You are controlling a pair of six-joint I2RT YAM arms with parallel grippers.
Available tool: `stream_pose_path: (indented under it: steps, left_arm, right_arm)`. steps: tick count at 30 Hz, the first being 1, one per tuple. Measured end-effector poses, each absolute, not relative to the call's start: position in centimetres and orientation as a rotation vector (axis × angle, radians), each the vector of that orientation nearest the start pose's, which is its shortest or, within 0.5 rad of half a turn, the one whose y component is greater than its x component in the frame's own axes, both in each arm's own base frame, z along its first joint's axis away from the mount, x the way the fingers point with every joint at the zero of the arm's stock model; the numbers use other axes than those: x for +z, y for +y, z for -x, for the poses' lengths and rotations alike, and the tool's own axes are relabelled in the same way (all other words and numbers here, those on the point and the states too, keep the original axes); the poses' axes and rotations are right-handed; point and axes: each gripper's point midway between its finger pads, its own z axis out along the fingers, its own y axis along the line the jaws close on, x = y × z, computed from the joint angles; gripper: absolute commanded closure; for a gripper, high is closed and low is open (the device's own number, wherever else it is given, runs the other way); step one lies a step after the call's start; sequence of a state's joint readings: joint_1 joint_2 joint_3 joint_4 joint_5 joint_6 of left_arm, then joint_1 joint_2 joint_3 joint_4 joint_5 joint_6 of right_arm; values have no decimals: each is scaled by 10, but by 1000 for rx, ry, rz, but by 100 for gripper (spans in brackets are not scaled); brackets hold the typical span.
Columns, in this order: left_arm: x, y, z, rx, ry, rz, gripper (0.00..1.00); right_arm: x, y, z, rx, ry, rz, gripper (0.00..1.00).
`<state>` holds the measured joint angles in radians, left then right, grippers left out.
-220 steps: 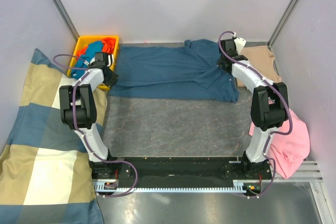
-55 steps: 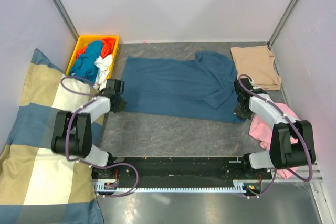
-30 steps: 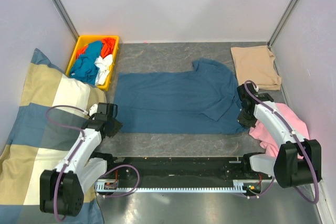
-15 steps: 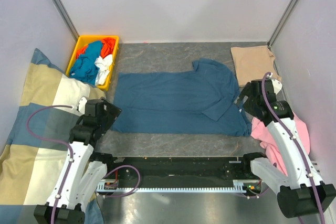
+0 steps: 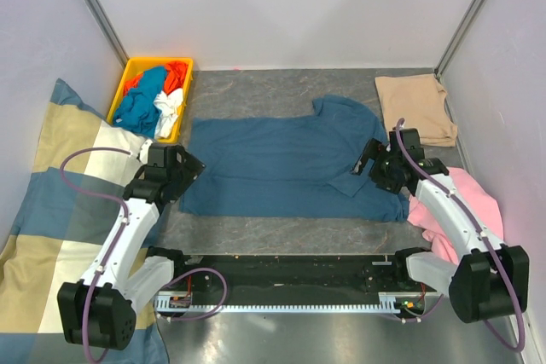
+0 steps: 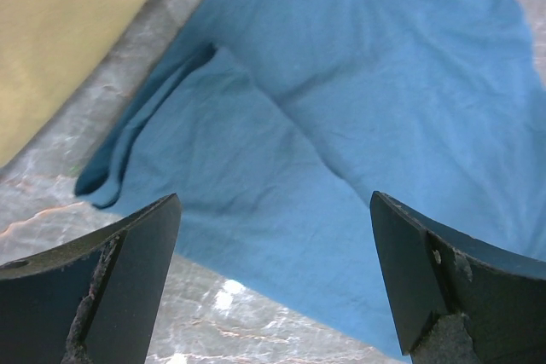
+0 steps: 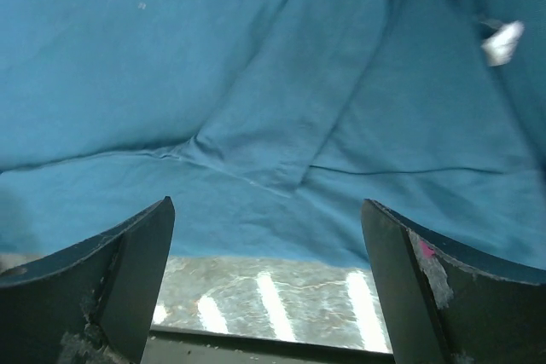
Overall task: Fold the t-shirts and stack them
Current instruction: Fold the tshirt
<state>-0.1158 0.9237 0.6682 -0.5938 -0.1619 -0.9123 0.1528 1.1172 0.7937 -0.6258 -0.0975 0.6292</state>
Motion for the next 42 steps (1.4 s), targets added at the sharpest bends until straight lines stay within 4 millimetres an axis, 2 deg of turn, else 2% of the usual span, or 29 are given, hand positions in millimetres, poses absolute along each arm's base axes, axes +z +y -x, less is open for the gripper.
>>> stream_pose_path:
  steps: [5,15,22,33,42]
  left_arm:
    - [116,-38,-262,-307,2194,982,0]
    - [110,-42,-263,-326,2213,956,0]
    - [111,-42,-265,-327,2208,946,0]
    - [103,-42,-264,-314,2230,952,0]
    - [101,-42,-264,-314,2231,953,0]
  right_arm:
    - [94,100,-260,522,2538,-562,2]
    - [71,118,-265,552,2576,-548,2]
    - [61,122,-271,547,2588,-553,2]
    - [53,124,-271,520,2604,-551,2]
    - [38,124,-269,499,2633,-561,2]
